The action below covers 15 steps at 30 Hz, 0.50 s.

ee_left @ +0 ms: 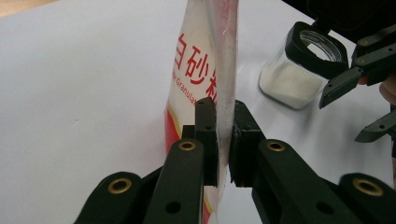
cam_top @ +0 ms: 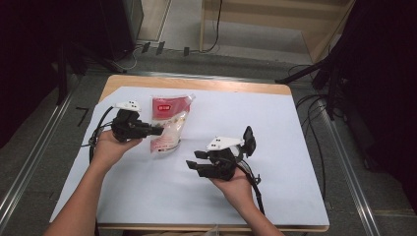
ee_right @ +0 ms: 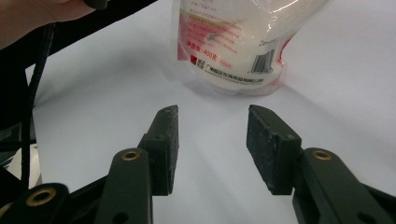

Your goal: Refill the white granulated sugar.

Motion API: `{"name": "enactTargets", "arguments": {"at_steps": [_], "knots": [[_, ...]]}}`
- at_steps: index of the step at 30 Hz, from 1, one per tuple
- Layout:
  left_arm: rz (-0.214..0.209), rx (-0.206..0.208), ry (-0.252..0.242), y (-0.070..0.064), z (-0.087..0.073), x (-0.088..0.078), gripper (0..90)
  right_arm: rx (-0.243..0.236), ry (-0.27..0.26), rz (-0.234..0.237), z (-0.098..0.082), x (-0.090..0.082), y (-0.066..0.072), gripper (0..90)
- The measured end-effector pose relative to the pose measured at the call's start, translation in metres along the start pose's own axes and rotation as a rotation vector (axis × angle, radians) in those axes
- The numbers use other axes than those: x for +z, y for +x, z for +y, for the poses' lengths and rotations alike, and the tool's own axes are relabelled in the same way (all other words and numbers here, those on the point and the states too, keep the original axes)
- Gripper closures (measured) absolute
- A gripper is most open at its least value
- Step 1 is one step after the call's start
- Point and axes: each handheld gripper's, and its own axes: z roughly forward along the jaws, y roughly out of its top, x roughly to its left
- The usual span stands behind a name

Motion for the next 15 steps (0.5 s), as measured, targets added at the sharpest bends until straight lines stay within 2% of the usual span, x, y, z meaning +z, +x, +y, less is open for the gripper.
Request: {"name": "enactTargets", "arguments": {"at_steps": [2, 8, 13, 15], "knots": [[0.003, 0.001, 0.002, -0.0006, -0.0011, -0.0014, 84.3, 0.000, 0.003, 0.001, -0.0001, -0.0002, -0.0005, 54.5], [-0.031, -0.003, -0.010, -0.0013, -0.0051, -0.0037, 81.2, 0.002, 0.005, 0.008, 0.0000, -0.0008, -0.0004, 54.4], [-0.023, 0.007, -0.003, -0.0016, -0.0092, -0.0071, 80.4, 0.006, 0.004, 0.009, 0.0000, -0.0014, -0.0008, 54.4], [-0.025, -0.001, -0.009, -0.0015, -0.0099, -0.0074, 79.9, 0.003, 0.003, 0.007, 0.0001, -0.0012, -0.0009, 54.8]]}}
